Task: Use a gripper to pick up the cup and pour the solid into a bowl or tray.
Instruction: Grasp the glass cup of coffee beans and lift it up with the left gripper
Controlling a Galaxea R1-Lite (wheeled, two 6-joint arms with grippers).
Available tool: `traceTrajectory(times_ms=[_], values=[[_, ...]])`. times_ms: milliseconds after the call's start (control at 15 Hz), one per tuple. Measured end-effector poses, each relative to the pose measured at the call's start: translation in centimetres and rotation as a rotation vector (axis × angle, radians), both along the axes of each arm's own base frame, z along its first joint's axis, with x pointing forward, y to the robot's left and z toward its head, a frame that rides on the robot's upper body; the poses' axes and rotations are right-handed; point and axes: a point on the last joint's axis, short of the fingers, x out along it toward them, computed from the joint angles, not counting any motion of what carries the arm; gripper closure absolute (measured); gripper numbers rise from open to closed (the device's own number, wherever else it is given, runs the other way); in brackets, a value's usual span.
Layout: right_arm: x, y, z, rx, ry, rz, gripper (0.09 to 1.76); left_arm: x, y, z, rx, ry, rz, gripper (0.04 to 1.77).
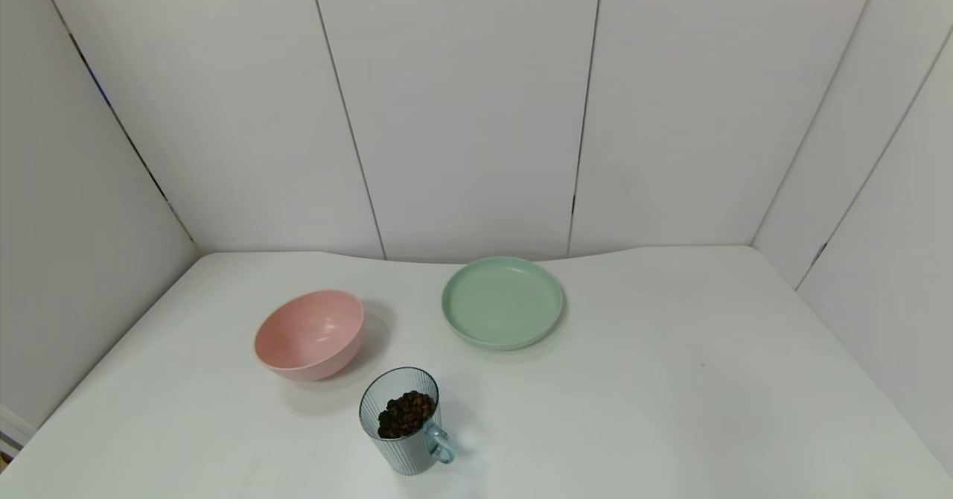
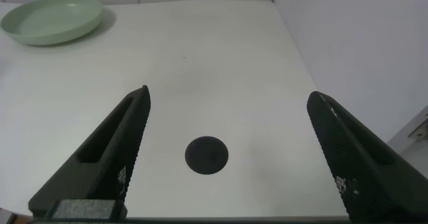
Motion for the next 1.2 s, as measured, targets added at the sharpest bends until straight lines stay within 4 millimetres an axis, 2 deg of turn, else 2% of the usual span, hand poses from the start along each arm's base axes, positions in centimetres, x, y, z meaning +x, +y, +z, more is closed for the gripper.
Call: traceTrajectory(times_ms=[267, 667, 867, 1200], values=[[0.0, 0.0, 0.0, 0.000, 0.000, 0.000, 0.14, -0.3, 0.0, 1.0, -0.010, -0.026, -0.006, 0.09], [0.0, 0.0, 0.0, 0.000, 0.000, 0.000, 0.14, -0.6, 0.0, 5.4, -0.012, -0.024, -0.014, 0.09], [0.0, 0.0, 0.0, 0.000, 0.000, 0.000, 0.14, 0.6, 0.0, 7.6, -0.011, 0.039, -0.049, 0.09], [0.0, 0.0, 0.0, 0.000, 0.000, 0.000, 0.14, 5.0, -0.4, 9.7, 0.006, 0.214, -0.147, 0.09]])
